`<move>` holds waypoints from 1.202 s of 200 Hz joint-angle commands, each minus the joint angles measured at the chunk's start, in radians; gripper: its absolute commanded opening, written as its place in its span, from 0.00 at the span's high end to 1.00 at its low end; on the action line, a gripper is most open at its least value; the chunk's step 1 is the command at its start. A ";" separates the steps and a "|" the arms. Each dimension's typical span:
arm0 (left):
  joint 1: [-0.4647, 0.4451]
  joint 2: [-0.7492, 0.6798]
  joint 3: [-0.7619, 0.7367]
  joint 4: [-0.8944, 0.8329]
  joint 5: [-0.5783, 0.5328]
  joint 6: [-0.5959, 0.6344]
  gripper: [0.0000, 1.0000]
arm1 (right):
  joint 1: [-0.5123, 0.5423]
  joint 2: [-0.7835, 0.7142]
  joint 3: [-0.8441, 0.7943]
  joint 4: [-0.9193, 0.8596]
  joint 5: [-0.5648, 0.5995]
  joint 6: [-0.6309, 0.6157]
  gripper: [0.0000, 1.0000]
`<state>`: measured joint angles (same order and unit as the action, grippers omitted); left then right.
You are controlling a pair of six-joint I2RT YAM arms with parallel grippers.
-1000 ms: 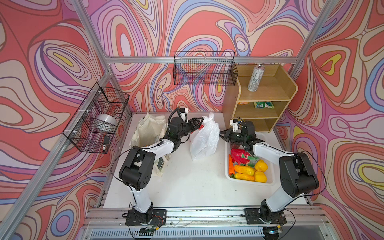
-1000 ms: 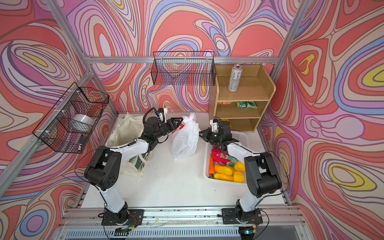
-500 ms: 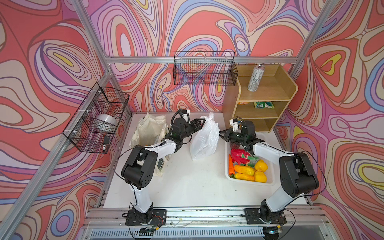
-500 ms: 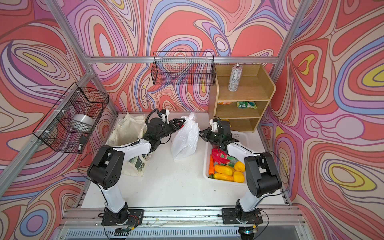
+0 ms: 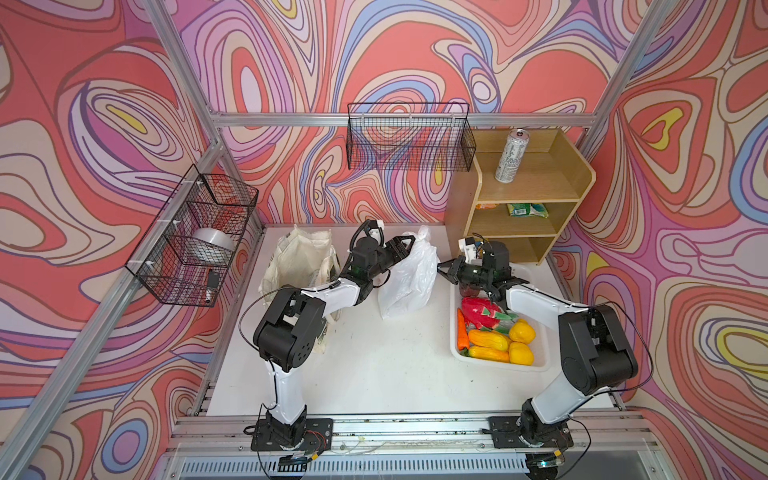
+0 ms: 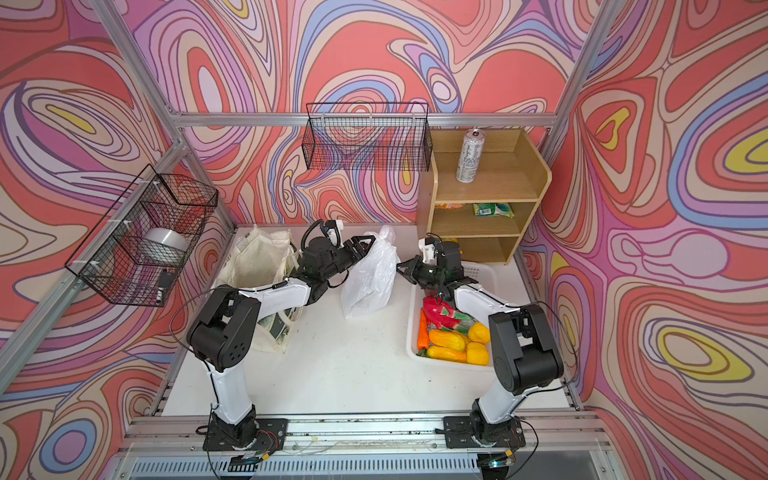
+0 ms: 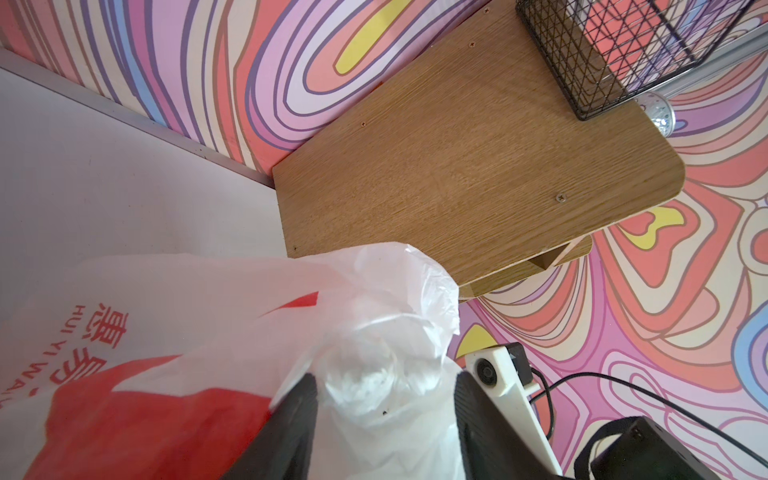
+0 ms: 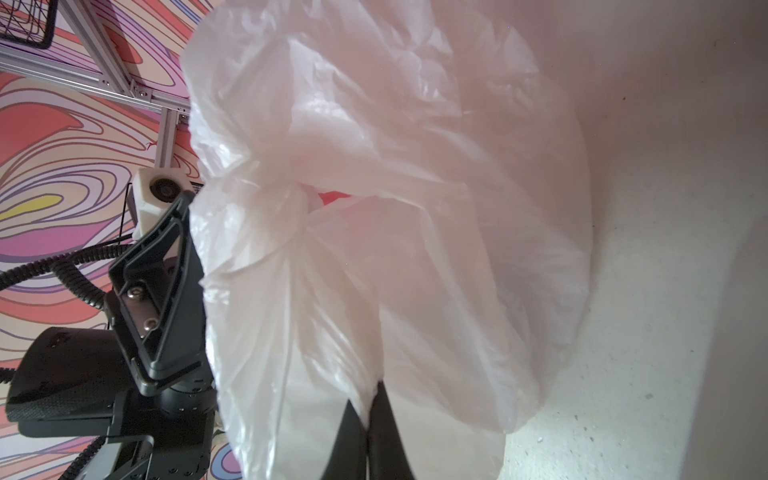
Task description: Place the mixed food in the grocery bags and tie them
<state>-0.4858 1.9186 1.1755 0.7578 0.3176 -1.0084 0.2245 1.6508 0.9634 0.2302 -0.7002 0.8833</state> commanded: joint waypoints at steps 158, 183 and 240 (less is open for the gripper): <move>0.030 -0.010 0.002 0.197 -0.018 -0.028 1.00 | -0.030 -0.033 -0.035 -0.021 0.120 -0.003 1.00; 0.086 -0.046 -0.036 0.235 0.019 -0.060 1.00 | -0.077 -0.019 -0.059 -0.005 0.148 0.018 1.00; 0.140 -0.057 -0.094 0.284 0.035 -0.104 1.00 | -0.081 -0.022 -0.026 -0.042 0.189 0.005 1.00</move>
<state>-0.3904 1.9053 1.1034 0.9192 0.4088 -1.0828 0.1658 1.6432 0.9279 0.2501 -0.5938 0.8852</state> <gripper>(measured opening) 0.047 0.040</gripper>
